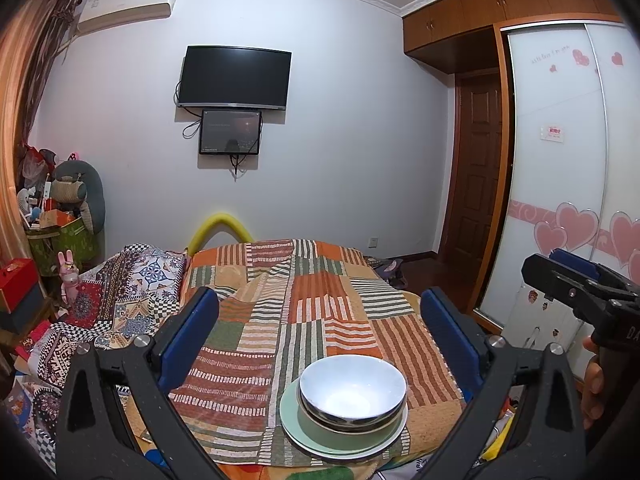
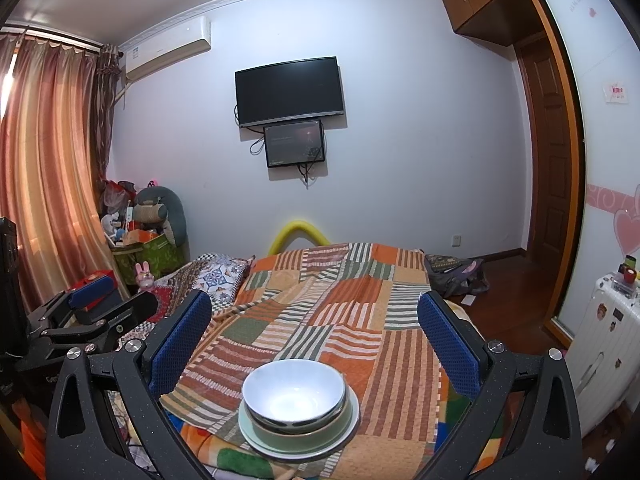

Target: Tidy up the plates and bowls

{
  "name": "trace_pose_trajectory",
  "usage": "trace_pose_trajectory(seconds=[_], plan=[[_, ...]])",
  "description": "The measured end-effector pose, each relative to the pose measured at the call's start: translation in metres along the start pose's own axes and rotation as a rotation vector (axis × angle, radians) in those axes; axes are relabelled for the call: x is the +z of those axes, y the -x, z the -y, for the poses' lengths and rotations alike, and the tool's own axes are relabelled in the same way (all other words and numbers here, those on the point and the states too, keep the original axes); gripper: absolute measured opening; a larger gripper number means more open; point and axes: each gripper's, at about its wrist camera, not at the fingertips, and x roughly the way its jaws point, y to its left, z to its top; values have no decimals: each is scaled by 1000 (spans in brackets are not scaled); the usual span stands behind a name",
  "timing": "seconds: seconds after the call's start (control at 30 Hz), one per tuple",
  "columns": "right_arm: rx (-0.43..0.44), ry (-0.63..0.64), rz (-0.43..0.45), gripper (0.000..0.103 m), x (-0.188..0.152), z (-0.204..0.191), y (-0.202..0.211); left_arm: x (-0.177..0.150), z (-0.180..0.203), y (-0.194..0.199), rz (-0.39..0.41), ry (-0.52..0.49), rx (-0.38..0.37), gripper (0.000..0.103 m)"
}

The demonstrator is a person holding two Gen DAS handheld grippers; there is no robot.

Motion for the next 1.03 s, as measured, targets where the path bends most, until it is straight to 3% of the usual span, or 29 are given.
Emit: trace_pose_trajectory(seconds=[1.03], plan=[[9, 10, -23, 103, 2, 0, -5, 0, -4, -4, -16, 8, -15, 103]])
